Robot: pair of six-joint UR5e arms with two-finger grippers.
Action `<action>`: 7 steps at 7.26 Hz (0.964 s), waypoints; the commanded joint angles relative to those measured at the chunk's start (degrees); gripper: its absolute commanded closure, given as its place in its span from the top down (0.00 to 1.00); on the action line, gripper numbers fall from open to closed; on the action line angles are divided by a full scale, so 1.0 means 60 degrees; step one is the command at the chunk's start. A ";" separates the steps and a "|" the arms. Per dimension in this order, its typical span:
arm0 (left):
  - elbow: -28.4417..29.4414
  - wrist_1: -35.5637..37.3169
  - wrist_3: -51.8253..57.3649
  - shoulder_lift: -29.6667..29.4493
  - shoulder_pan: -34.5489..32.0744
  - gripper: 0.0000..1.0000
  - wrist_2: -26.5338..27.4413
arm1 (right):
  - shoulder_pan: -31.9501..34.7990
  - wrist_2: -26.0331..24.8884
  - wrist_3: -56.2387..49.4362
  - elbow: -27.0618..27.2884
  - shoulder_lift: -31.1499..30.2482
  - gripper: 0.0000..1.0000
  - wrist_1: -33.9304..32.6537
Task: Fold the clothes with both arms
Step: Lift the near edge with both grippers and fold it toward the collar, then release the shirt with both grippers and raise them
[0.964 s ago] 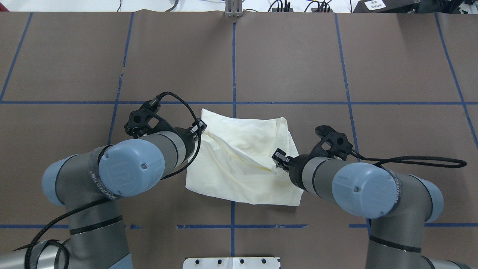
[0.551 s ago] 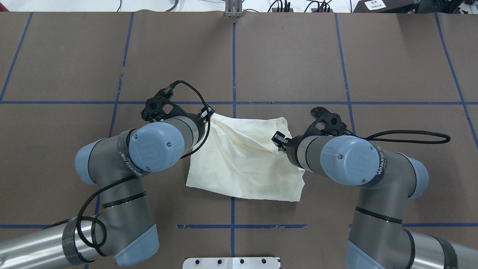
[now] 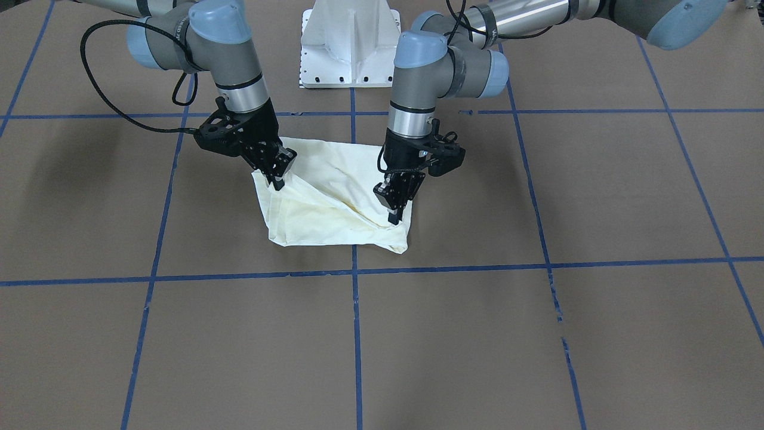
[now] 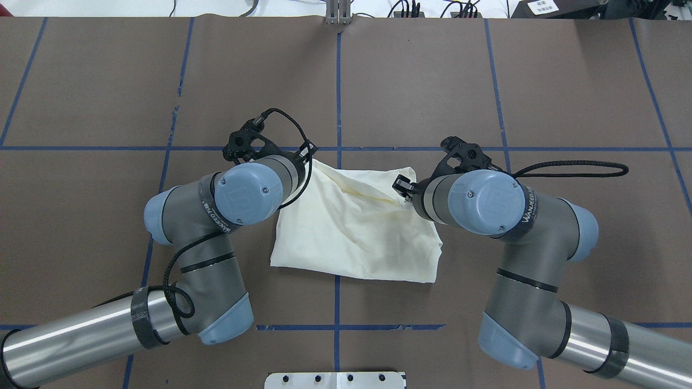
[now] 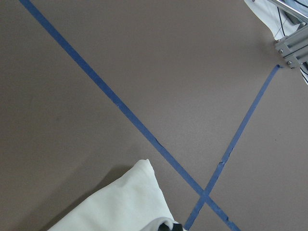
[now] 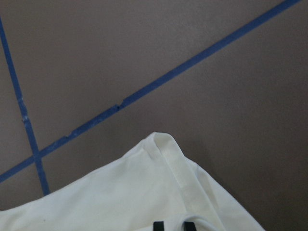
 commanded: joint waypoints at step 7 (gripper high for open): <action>-0.1002 -0.1205 0.1482 0.0907 -0.0791 0.72 -0.0768 | 0.0991 0.1832 -0.1844 -0.1422 0.0749 1.00 0.1687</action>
